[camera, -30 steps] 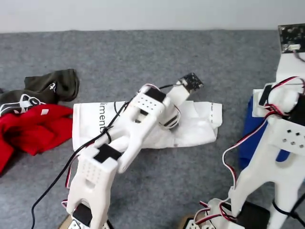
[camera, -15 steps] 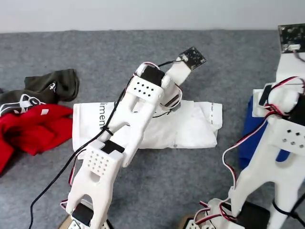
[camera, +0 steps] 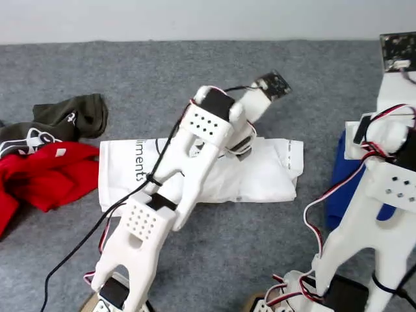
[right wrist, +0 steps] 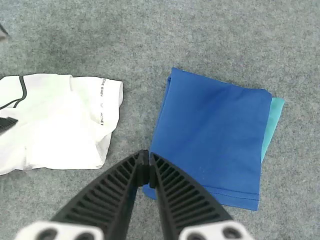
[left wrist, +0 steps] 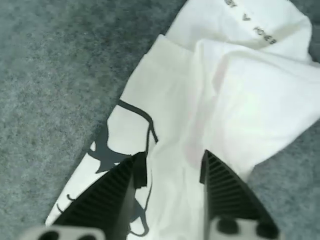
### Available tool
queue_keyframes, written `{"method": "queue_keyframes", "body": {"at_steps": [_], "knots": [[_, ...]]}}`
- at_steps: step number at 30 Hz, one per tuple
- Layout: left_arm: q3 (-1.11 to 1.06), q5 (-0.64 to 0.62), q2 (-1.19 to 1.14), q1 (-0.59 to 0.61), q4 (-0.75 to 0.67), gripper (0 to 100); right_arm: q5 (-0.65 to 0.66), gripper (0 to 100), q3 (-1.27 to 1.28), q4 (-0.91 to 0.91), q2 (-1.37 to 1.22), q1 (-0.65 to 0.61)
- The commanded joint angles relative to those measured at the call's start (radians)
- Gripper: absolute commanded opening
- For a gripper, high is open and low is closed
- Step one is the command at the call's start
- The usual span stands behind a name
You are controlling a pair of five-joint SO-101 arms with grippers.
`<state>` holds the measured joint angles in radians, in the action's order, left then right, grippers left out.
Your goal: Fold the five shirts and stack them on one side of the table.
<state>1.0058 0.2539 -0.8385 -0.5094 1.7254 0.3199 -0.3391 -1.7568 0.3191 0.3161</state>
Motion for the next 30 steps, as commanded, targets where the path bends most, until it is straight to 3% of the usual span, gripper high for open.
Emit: {"method": "queue_keyframes", "body": {"at_steps": [1, 5, 14, 19, 24, 30], "knots": [[-0.084, 0.009, 0.109, -0.048, 0.032, 16, -0.002, 1.2, -0.005, -0.038, 0.028, 0.008], [-0.203, 0.014, 0.132, -0.034, 0.020, 16, -0.002, 1.2, -0.005, -0.038, 0.028, 0.008], [-0.331, 0.054, -0.011, 0.123, -0.140, 16, -0.002, 1.2, -0.005, -0.038, -0.007, 0.012], [-0.271, 0.048, -0.028, 0.103, -0.095, 16, -0.002, 1.2, -0.005, -0.036, -0.019, 0.002], [-0.081, 0.043, -0.028, 0.072, 0.029, 16, -0.002, 1.1, -0.005, -0.036, -0.019, -0.018], [-0.019, 0.018, 0.054, 0.086, 0.032, 16, -0.002, 1.1, -0.005, -0.036, -0.013, -0.021]]}}
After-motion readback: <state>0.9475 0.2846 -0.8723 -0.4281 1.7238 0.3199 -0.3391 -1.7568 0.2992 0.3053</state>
